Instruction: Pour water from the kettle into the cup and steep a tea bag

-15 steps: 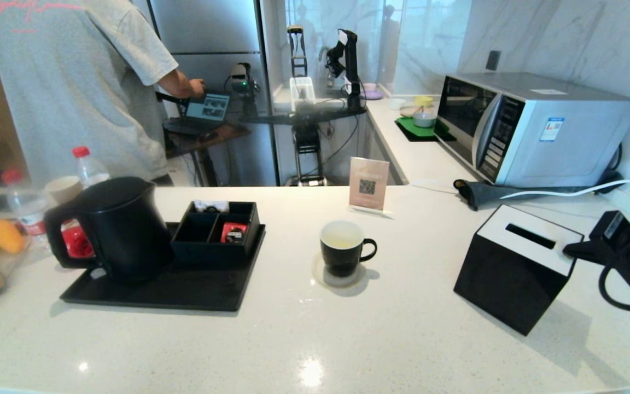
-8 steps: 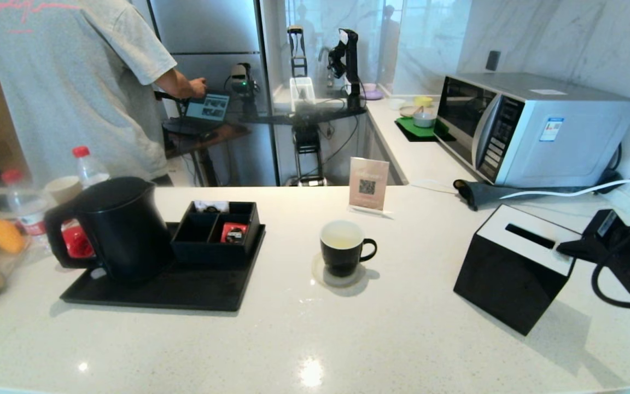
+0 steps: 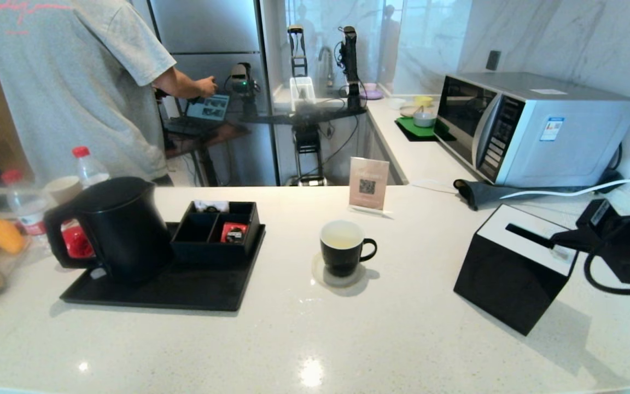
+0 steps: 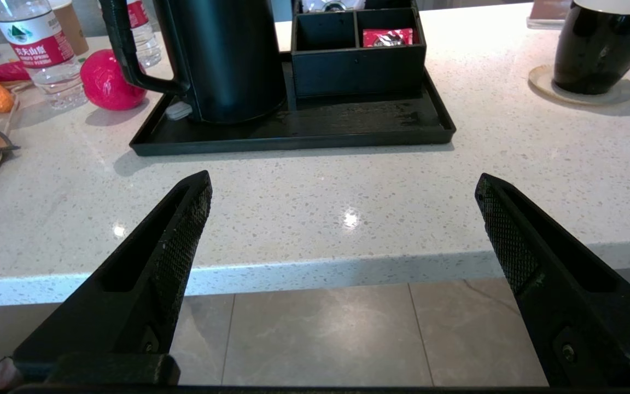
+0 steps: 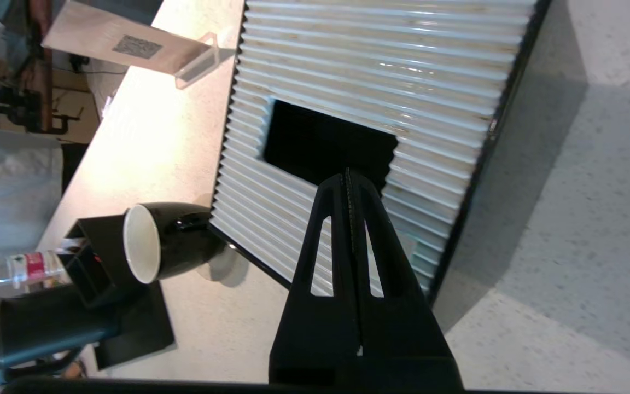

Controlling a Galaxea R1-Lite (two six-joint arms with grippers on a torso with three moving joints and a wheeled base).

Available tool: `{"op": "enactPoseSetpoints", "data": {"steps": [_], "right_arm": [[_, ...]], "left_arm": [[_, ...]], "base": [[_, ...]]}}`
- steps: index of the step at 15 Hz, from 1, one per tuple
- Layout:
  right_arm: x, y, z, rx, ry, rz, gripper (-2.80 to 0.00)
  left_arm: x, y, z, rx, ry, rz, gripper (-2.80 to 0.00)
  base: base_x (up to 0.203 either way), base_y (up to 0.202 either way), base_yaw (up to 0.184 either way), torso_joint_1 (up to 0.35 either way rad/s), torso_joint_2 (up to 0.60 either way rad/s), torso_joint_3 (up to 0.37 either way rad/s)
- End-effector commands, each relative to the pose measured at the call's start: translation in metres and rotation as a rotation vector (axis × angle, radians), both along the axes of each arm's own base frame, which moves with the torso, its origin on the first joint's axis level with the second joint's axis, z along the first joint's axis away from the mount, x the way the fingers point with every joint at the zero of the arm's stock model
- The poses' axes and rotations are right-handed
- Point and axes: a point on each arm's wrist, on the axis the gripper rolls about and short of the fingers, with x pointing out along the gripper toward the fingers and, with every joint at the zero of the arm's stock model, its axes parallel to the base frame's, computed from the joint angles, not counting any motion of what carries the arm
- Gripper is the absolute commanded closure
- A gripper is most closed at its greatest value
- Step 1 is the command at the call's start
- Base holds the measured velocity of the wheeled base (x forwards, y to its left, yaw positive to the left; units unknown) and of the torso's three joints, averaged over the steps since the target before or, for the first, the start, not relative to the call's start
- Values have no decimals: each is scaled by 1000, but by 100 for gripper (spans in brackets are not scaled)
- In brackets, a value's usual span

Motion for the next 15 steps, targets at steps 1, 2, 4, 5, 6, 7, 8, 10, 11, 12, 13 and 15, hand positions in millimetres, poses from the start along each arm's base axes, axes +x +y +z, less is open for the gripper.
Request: {"op": "enactPoseSetpoints", "data": {"steps": [1, 2, 4, 5, 6, 7, 8, 10, 11, 12, 13, 15], "right_arm": [[6, 4, 4, 12, -10, 8, 0], [6, 4, 4, 12, -12, 10, 0], [6, 4, 6, 12, -16, 10, 0], [5, 4, 6, 10, -13, 9, 0], [2, 4, 7, 9, -15, 6, 0], [-1, 3, 9, 8, -21, 3, 0], [-3, 3, 10, 7, -20, 0, 0], [-8, 3, 10, 7, 0, 0, 0], [-9, 3, 10, 7, 4, 0, 0], [-11, 3, 8, 6, 12, -1, 0], [-12, 4, 7, 4, 22, -2, 0], [-13, 3, 4, -12, 46, -12, 0]], "left_arm": [[0, 0, 0, 0, 0, 0, -280], [0, 0, 0, 0, 0, -1, -280], [0, 0, 0, 0, 0, -1, -280], [0, 0, 0, 1, 0, 1, -280], [0, 0, 0, 0, 0, -1, -280], [0, 0, 0, 0, 0, 1, -280], [0, 0, 0, 0, 0, -1, -280], [0, 0, 0, 0, 0, 0, -280], [0, 0, 0, 0, 0, 0, -280], [0, 0, 0, 0, 0, -1, -280], [0, 0, 0, 0, 0, -1, -280], [0, 0, 0, 0, 0, -1, -280]], "base": [[0, 0, 0, 0, 0, 0], [0, 0, 0, 0, 0, 0], [0, 0, 0, 0, 0, 0], [0, 0, 0, 0, 0, 0], [0, 0, 0, 0, 0, 0], [0, 0, 0, 0, 0, 0], [0, 0, 0, 0, 0, 0], [0, 0, 0, 0, 0, 0], [0, 0, 0, 0, 0, 0], [0, 0, 0, 0, 0, 0], [0, 0, 0, 0, 0, 0], [0, 0, 0, 0, 0, 0]]}}
